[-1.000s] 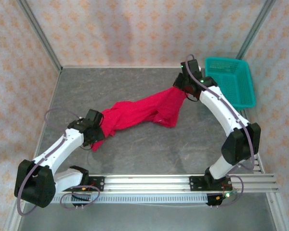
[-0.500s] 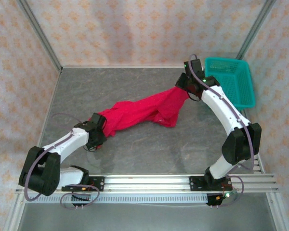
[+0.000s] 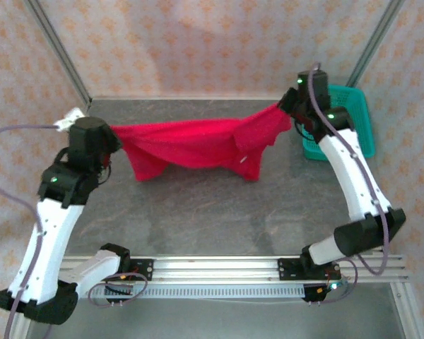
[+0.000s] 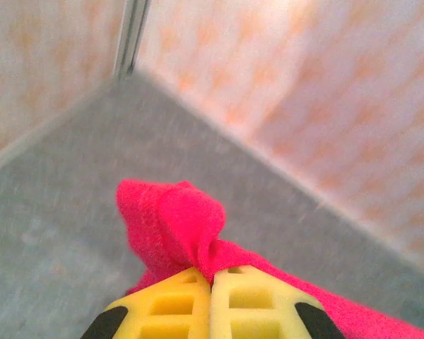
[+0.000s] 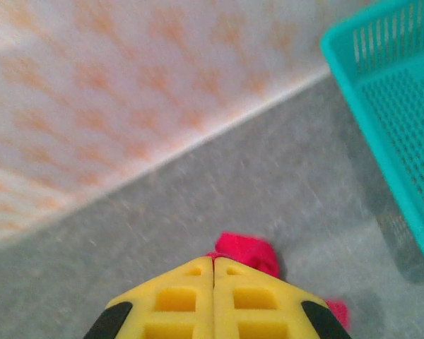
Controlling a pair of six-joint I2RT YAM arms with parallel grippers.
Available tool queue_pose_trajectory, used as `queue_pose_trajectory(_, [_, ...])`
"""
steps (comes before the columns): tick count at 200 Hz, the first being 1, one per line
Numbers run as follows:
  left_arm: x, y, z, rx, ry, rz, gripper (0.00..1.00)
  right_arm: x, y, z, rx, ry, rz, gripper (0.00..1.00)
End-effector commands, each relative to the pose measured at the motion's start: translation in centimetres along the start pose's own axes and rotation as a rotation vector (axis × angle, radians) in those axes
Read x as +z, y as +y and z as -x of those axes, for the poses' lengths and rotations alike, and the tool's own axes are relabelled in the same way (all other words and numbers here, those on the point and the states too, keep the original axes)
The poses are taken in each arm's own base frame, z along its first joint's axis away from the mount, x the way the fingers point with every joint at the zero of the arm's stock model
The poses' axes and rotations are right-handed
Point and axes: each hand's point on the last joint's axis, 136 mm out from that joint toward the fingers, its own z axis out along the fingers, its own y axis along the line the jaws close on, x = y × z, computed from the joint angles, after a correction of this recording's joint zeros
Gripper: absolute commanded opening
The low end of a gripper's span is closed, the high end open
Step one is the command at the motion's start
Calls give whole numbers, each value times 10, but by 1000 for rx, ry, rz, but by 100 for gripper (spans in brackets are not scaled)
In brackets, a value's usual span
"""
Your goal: Fold the inside-out t-shirt
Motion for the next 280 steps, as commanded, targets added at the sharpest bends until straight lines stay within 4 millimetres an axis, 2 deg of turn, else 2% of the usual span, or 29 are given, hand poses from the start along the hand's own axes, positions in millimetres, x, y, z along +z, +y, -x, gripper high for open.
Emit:
queue_pose_trajectory(1, [-28,10,39,31,-108,51,0,-70,10,46,-4,-163,64,0])
queue_pose_trajectory(33, [-74,-12,82,-10,-195,-105,0,-147,22,69,-8,-267,193,0])
queue_pose_trajectory(41, [-84,-15,88,-19,-207,-140,0,-162,26,72,-5,-284,229,0])
queue_pose_trajectory(44, [-87,-16,89,-22,-210,-153,0,-178,26,75,-1,-308,256,0])
queue_pose_trajectory(51, [-95,-18,92,-29,-220,-185,0,-197,28,78,8,-335,295,0])
queue_pose_trajectory(67, [-109,-19,97,-45,-239,-236,0,-230,28,83,24,-392,350,0])
queue_pose_trajectory(90, [-122,-16,102,-63,-267,-262,0,-260,26,88,30,-433,380,0])
queue_pose_trajectory(102, [-121,-17,103,-35,-273,-258,0,-265,26,91,28,-442,383,0])
queue_pose_trajectory(116, [-110,-21,99,-12,-254,-243,0,-258,28,94,18,-443,367,0])
queue_pose_trajectory(132, [-85,-32,87,28,-205,-229,0,-232,28,95,2,-418,315,0])
queue_pose_trajectory(150, [-39,-40,63,88,-134,-163,0,-187,29,91,-15,-368,248,0])
queue_pose_trajectory(155, [-23,-42,55,110,-109,-137,0,-163,29,87,-24,-336,216,0])
queue_pose_trajectory(186, [81,-43,8,216,6,66,0,-49,18,63,-69,-218,43,0])
queue_pose_trajectory(223, [216,-18,-57,147,222,234,0,90,-4,24,-154,-69,-170,0])
queue_pose_trajectory(239, [258,-14,-84,142,297,270,0,145,-10,2,-172,9,-223,0])
queue_pose_trajectory(250, [276,-17,-94,149,335,281,0,179,-12,-15,-176,80,-244,0])
queue_pose_trajectory(256, [289,-16,-108,162,372,290,11,193,-9,-23,-176,123,-239,0])
queue_pose_trajectory(264, [296,-18,-112,169,391,288,36,206,-4,-32,-171,181,-226,1])
queue_pose_trajectory(269, [299,-18,-113,172,395,292,49,212,-1,-38,-165,217,-215,6])
queue_pose_trajectory(280, [297,-18,-110,179,394,300,64,216,5,-44,-151,267,-196,22])
